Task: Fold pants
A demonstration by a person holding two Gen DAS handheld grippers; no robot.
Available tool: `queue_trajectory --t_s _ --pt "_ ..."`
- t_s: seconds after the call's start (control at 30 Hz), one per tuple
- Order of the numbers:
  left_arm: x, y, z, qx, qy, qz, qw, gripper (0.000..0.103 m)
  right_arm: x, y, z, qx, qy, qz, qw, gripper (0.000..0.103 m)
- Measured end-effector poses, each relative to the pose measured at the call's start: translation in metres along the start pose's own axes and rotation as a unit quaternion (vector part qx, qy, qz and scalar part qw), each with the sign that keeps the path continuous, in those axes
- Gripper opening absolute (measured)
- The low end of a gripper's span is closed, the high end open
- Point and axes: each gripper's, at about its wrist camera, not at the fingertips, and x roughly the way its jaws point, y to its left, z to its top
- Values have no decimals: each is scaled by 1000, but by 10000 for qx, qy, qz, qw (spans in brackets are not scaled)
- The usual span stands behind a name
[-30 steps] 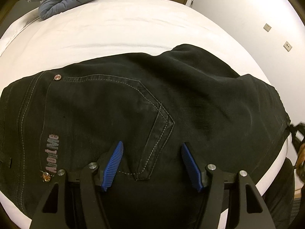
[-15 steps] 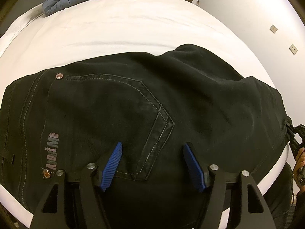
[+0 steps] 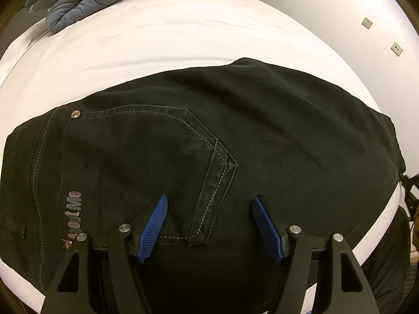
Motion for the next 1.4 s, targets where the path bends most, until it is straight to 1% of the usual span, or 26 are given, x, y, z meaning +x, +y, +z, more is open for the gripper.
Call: queue_trajectory --t_s 0.13,0.2,0.3,0.33,0.47,0.53,0.6,0.63,0.67,0.7,0.77,0.8,0.87,0.9,0.93,0.97,1.0,1.03,1.07,1.1,1.13,1.2,1.27,1.3,1.37,1.4 --pt "-1 1 -1 -19 -27 -23 10000 70 -7 8 -5 -316 -124 -46 9994 0" --pt "-3 0 -3 -24 -38 -30 10000 71 -5 9 -1 -263 -154 -37 9995 0" --pt "-2 4 -6 -64 -72 -63 9999 73 1 -2 2 -36 25 63 10000 0" --pt "-3 5 -7 -81 -91 -72 9999 73 -6 -5 2 -17 -83 -90 9999 0" --pt "-4 4 -9 -111 -175 -133 9997 78 -45 -4 18 -42 -940 -774 9926 4" --pt "-3 2 -10 -89 -193 -119 9997 83 -56 15 22 -362 -1009 -625 9923 6" --pt "0 0 -10 -53 -196 -77 9998 86 -50 58 14 -1163 -757 -414 9895 6" --pt "-1 -4 -9 -43 -195 -48 9998 86 -36 88 1 -1703 -416 -189 9843 6" --pt "-3 -6 -7 -49 -196 -5 9998 86 -24 106 -9 -2034 -146 -63 9790 6" --pt "-4 -8 -6 -73 -202 11 9998 87 -5 128 -25 -2436 253 135 9695 6" --pt "-5 -9 -7 -131 -222 -8 9997 87 35 150 -48 -2690 835 555 9579 6" --pt "-7 -8 -7 -161 -236 -28 9996 87 52 150 -52 -2683 1017 540 9564 6" --pt "-9 -8 -9 -190 -262 -60 9995 87 85 137 -49 -2425 1172 133 9629 6" --pt "-10 -7 -11 -180 -292 -69 9994 87 96 128 -44 -2315 1156 -26 9659 6" --pt "-10 -6 -12 -167 -311 -79 9993 87 104 115 -34 -2257 1028 -257 9684 0" --pt "-11 -6 -13 -139 -336 -90 9993 87 108 97 -19 -2109 816 -357 9734 0" --pt "-13 -4 -16 -108 -363 -85 9992 87 106 82 -5 -1828 781 7 9800 0" --pt "-14 -3 -16 -101 -387 -73 9992 87 100 69 9 -1529 728 231 9853 0" --pt "-15 -2 -17 -119 -437 -54 9990 87 88 64 20 -1431 495 178 9883 0" --pt "-17 0 -19 -193 -517 -65 9985 87 75 65 26 -1519 199 5 9882 0" --pt "-18 0 -21 -245 -551 -86 9981 87 57 68 34 -1670 -277 -310 9851 0" --pt "-22 6 -26 -388 -653 -171 9970 87 31 65 44 -1488 -849 -987 9803 0" --pt "-25 8 -26 -422 -687 -194 9966 87 18 69 44 -1325 -862 -831 9839 7" --pt "-25 8 -27 -414 -701 -197 9965 87 17 79 36 -1507 -767 -710 9830 7" --pt "-26 7 -31 -367 -695 -187 9967 87 28 114 -1 -2270 -285 -355 9728 7" --pt "-24 9 -29 -322 -676 -157 9971 87 39 131 -22 -2644 83 -133 9643 7"
